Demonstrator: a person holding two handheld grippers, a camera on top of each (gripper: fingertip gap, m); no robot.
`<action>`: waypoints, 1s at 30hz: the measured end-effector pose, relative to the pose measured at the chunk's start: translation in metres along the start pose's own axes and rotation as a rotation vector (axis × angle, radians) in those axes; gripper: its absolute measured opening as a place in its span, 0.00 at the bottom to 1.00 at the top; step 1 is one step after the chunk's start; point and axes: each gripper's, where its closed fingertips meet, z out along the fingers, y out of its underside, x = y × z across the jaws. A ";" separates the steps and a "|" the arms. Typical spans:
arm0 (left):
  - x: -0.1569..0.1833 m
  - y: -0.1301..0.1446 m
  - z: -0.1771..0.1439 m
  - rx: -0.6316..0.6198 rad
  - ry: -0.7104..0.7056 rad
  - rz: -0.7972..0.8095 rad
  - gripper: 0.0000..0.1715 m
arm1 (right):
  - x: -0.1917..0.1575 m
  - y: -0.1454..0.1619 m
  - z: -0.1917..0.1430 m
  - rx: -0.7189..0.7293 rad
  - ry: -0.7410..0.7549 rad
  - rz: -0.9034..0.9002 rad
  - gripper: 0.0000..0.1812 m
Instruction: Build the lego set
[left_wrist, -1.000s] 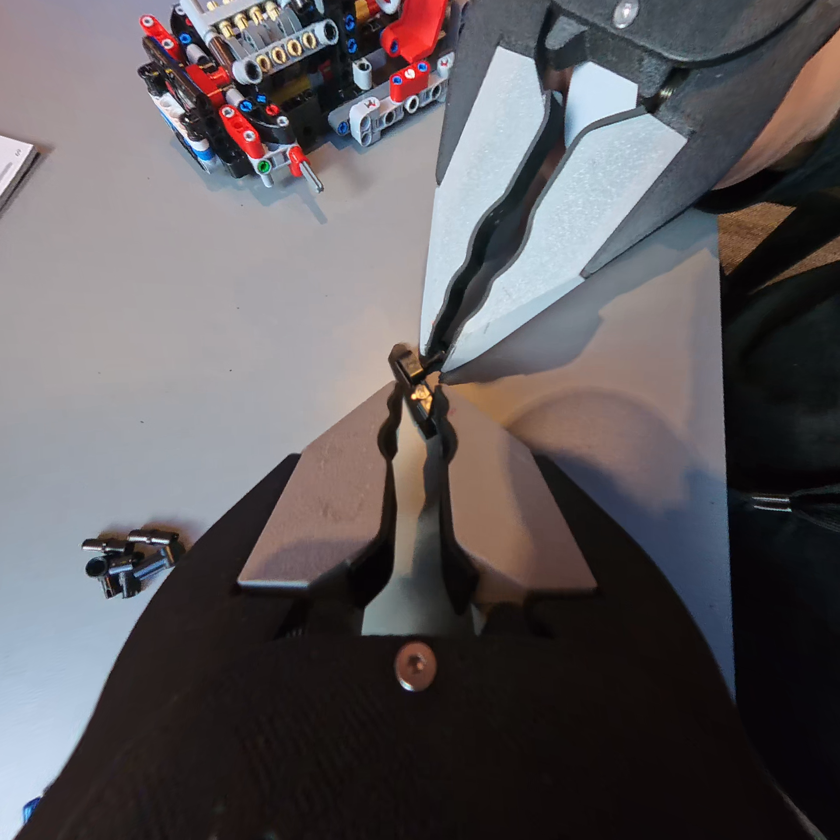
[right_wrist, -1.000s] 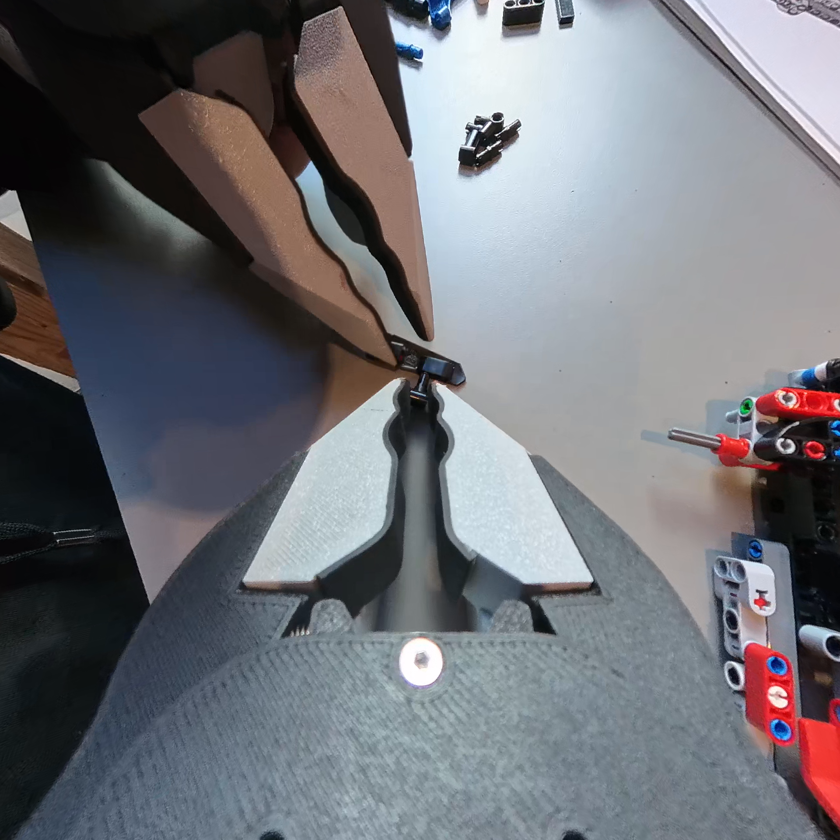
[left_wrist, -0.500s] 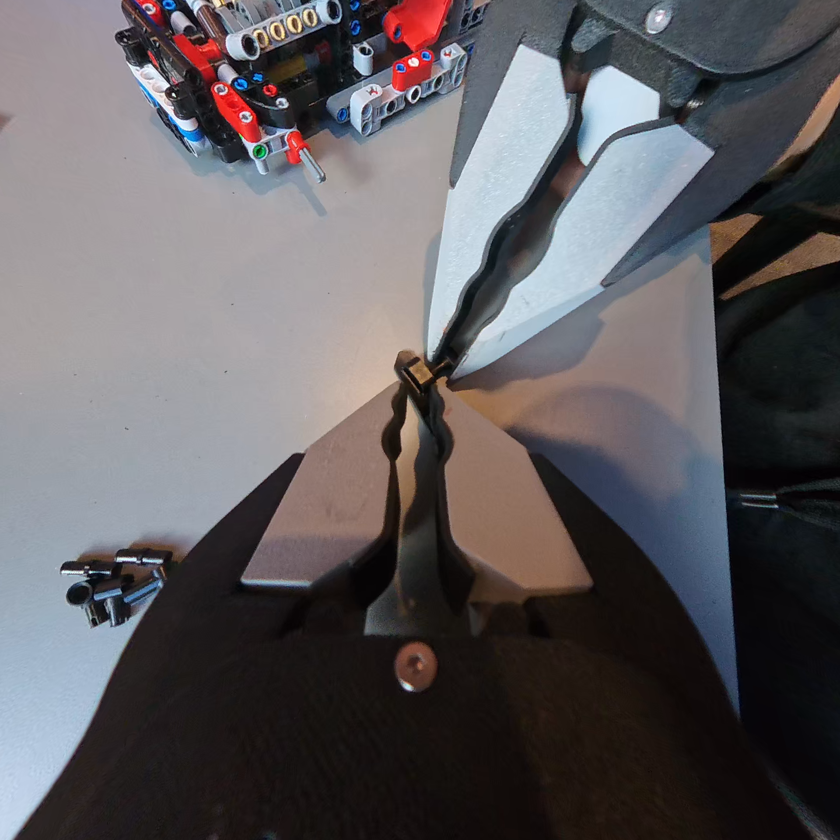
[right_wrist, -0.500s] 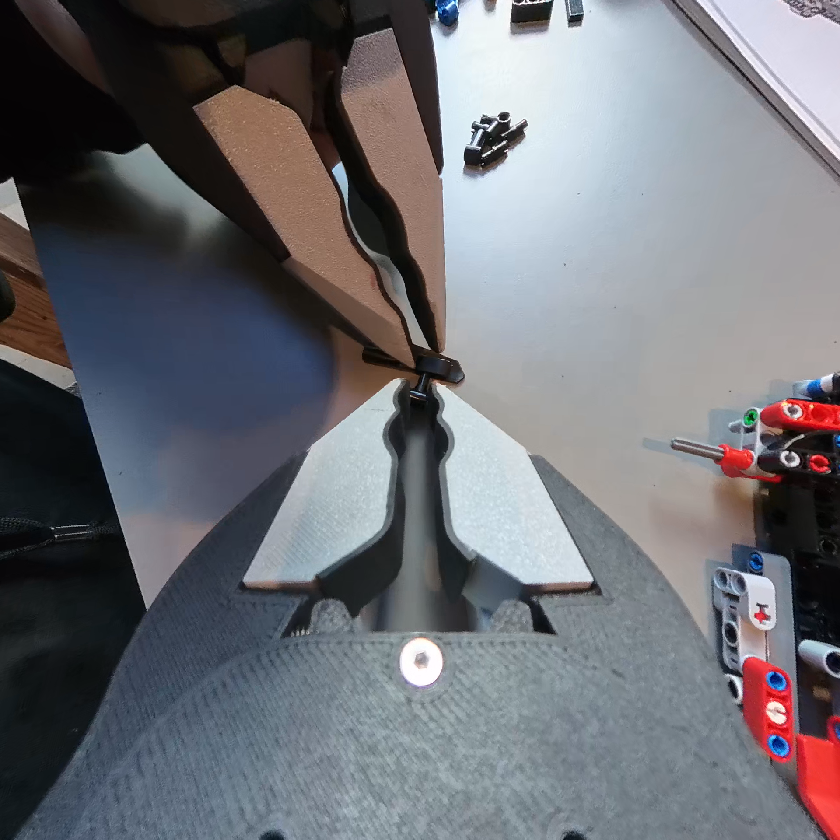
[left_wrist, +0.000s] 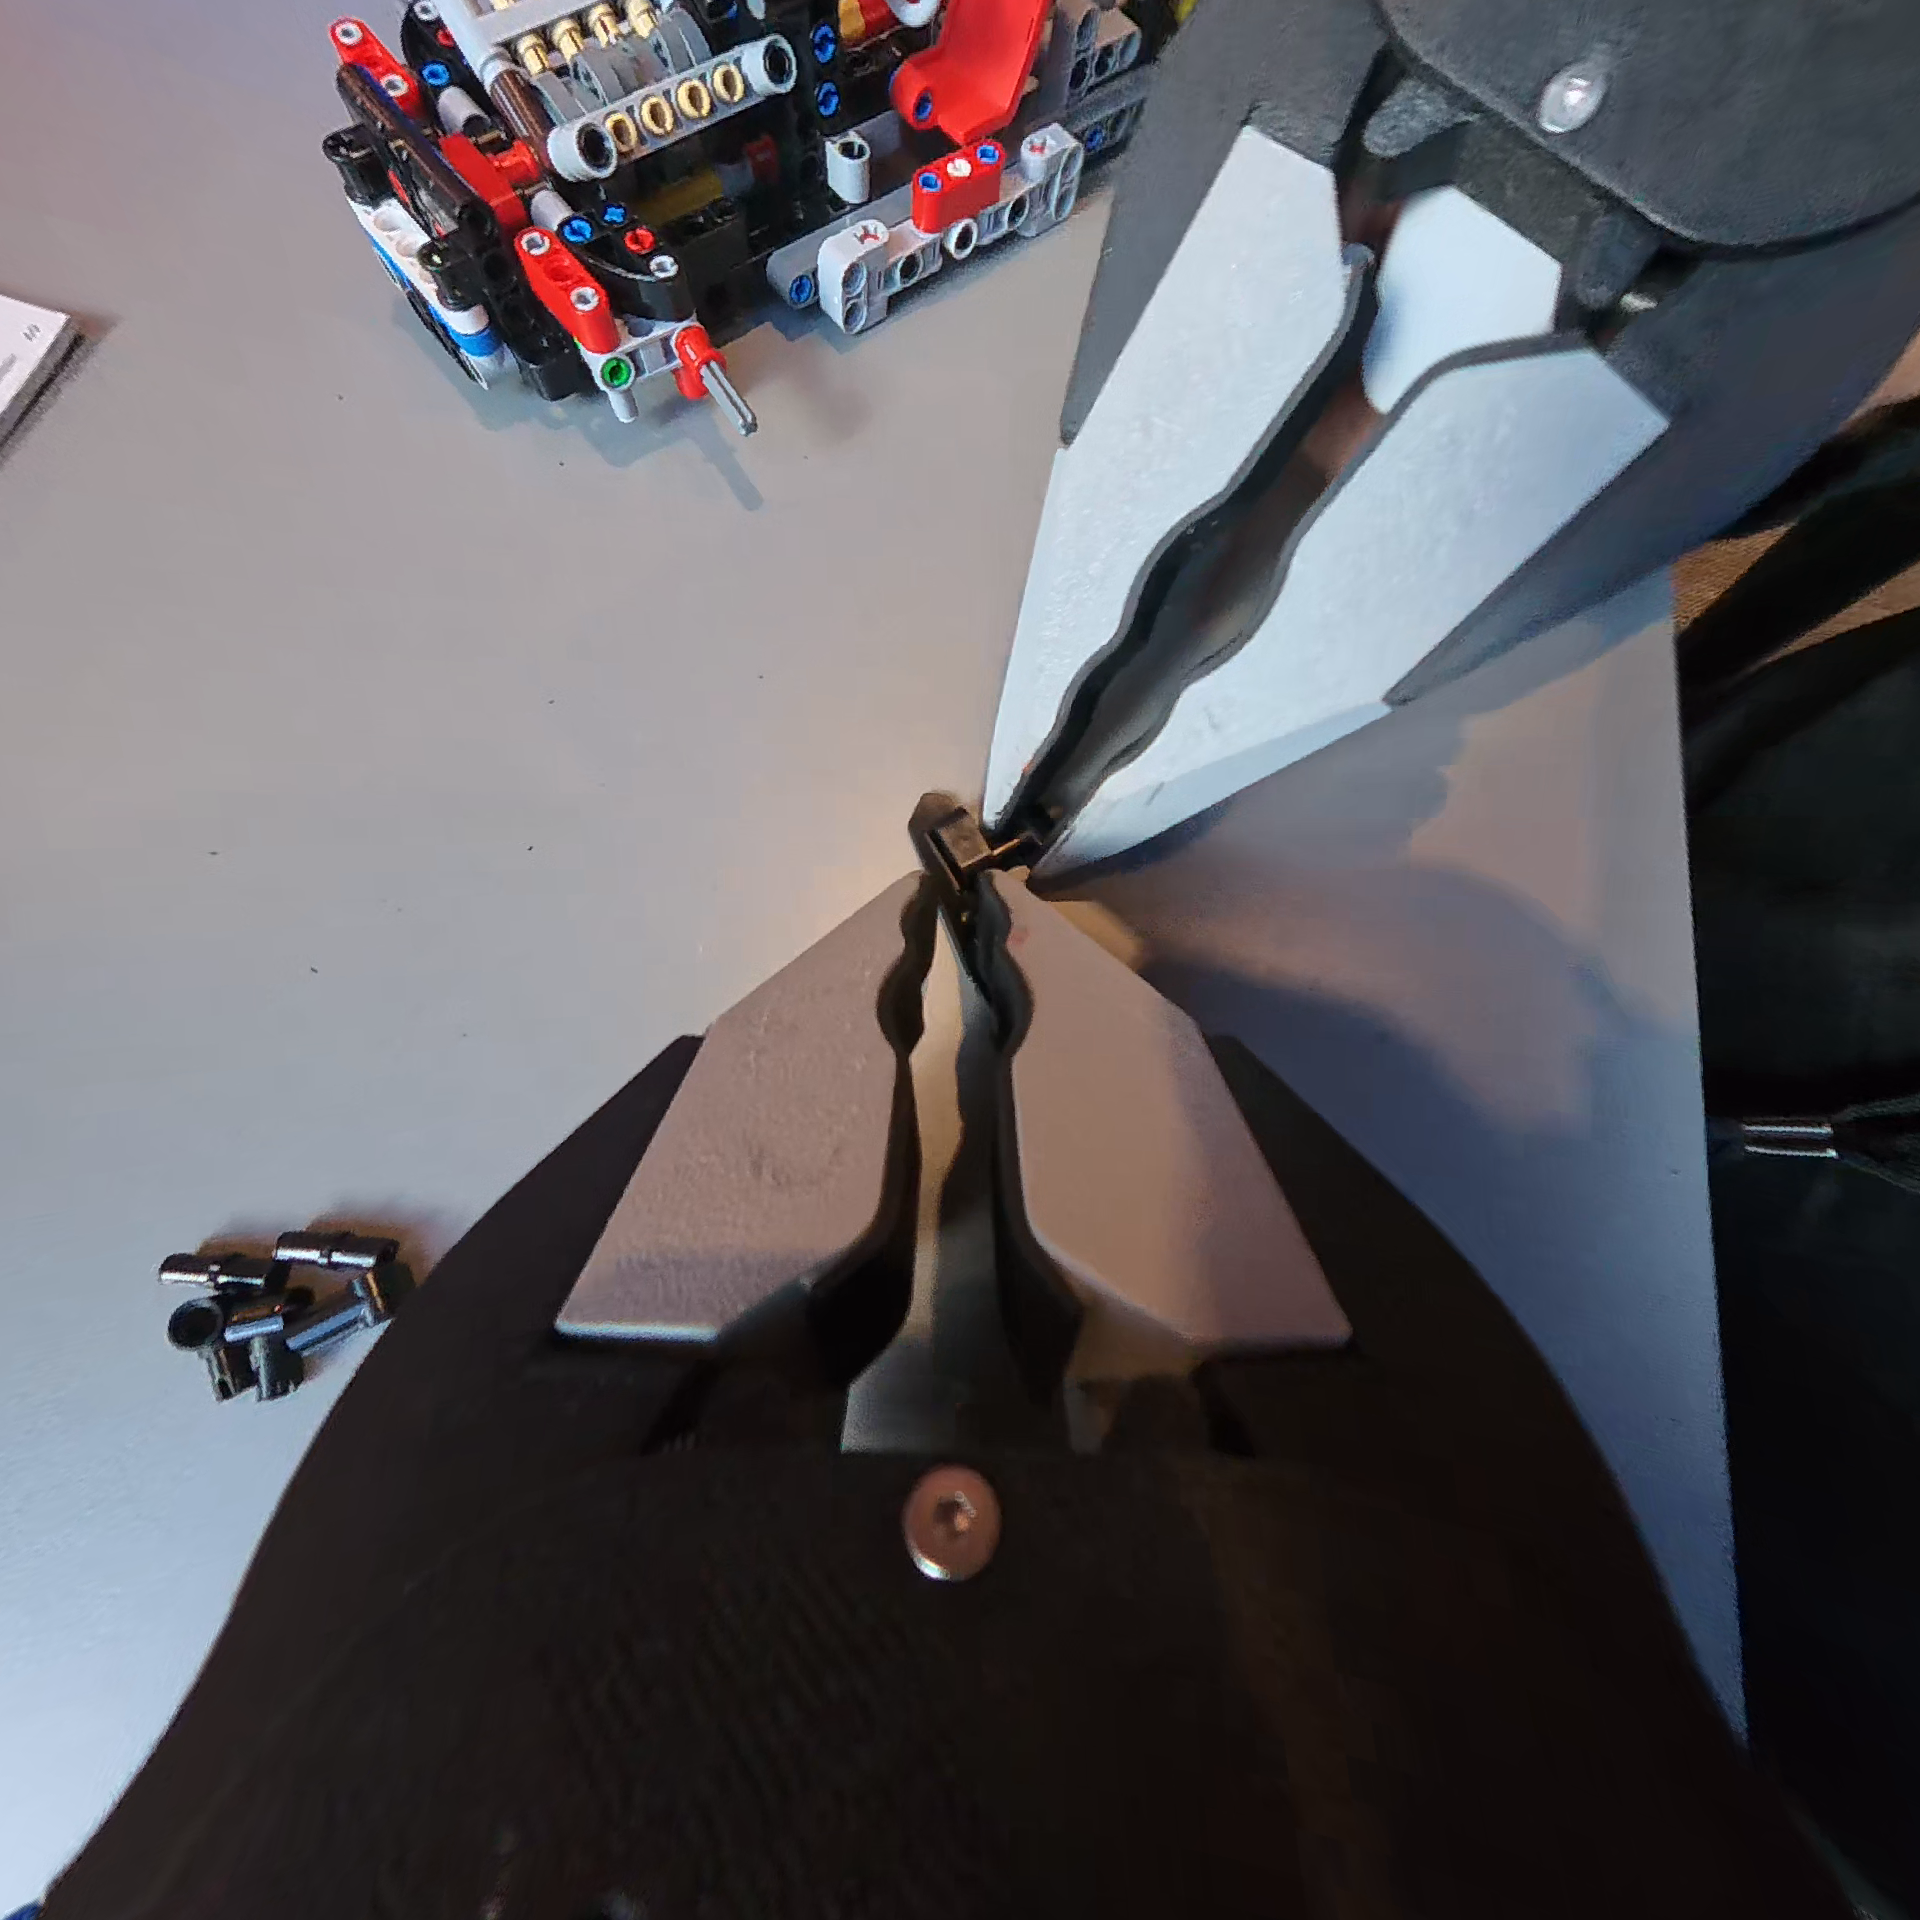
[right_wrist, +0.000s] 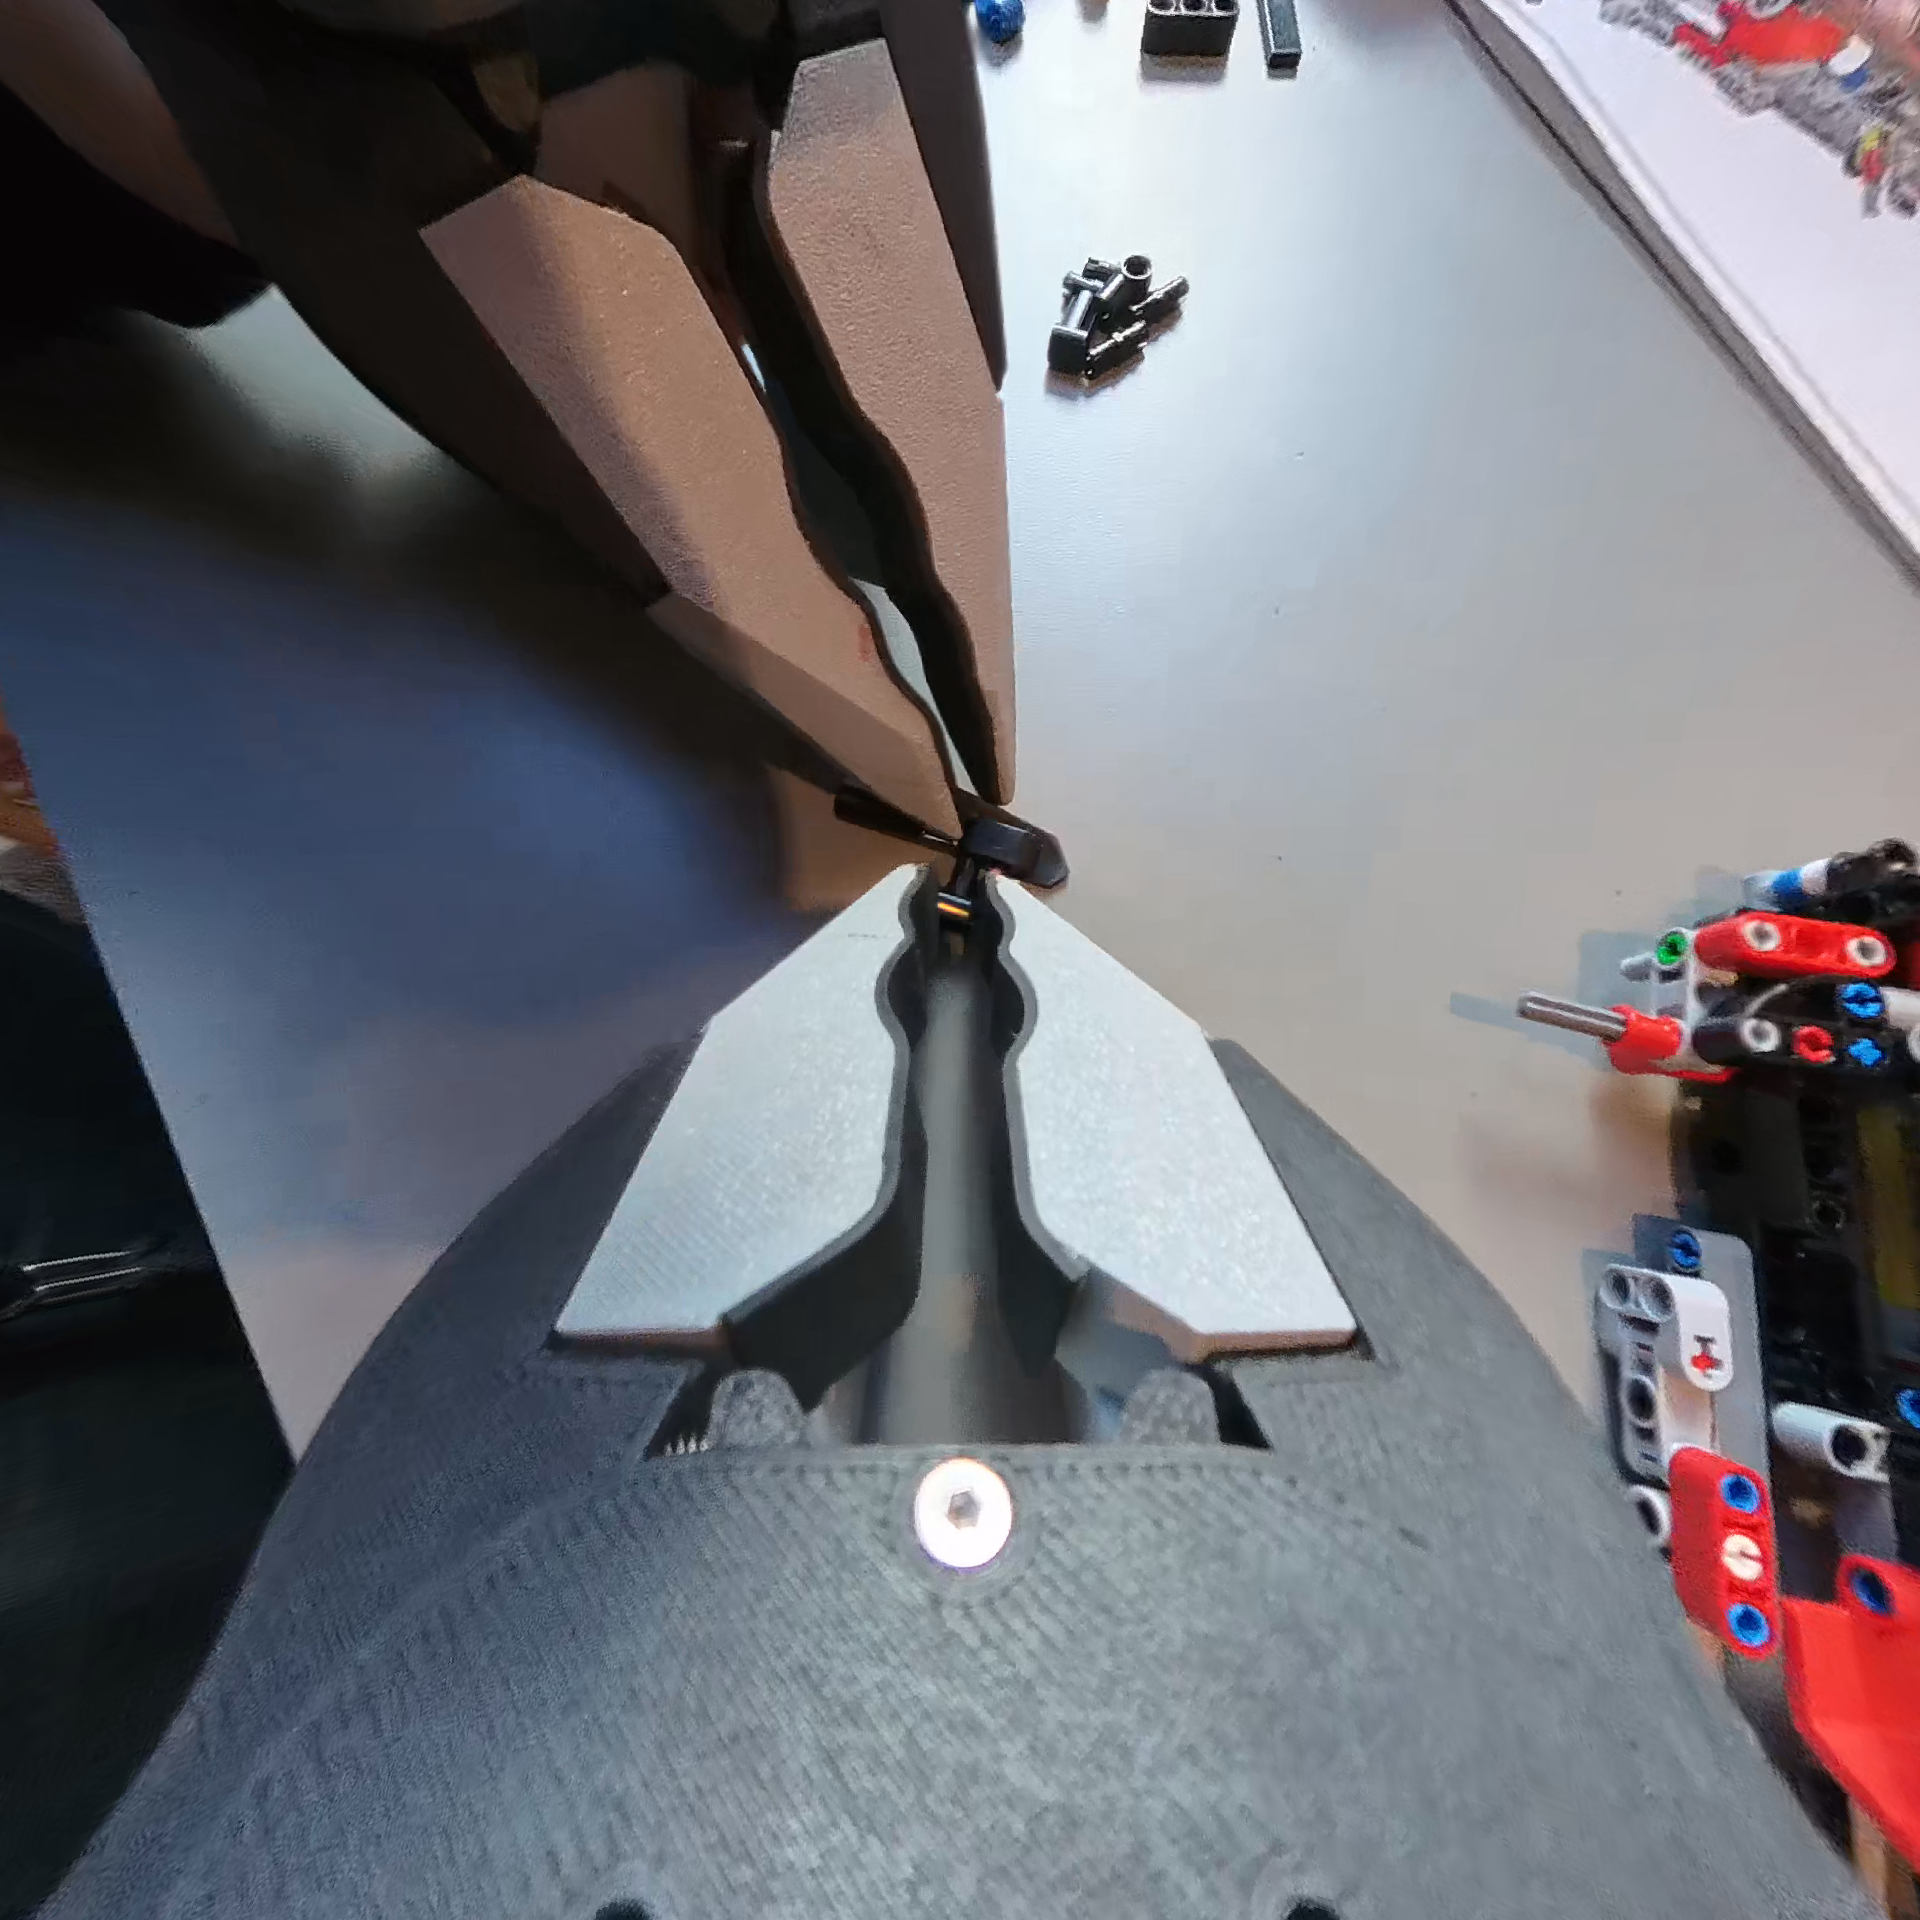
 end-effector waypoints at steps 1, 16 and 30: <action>0.000 0.000 -0.001 -0.001 -0.005 0.006 0.00 | 0.001 0.000 0.000 -0.001 0.024 -0.017 0.02; 0.000 -0.001 0.001 0.009 0.003 -0.012 0.00 | 0.003 -0.001 -0.001 0.002 0.104 -0.077 0.02; -0.001 -0.001 0.000 0.010 0.012 -0.037 0.00 | 0.005 -0.001 0.000 -0.011 0.184 -0.196 0.01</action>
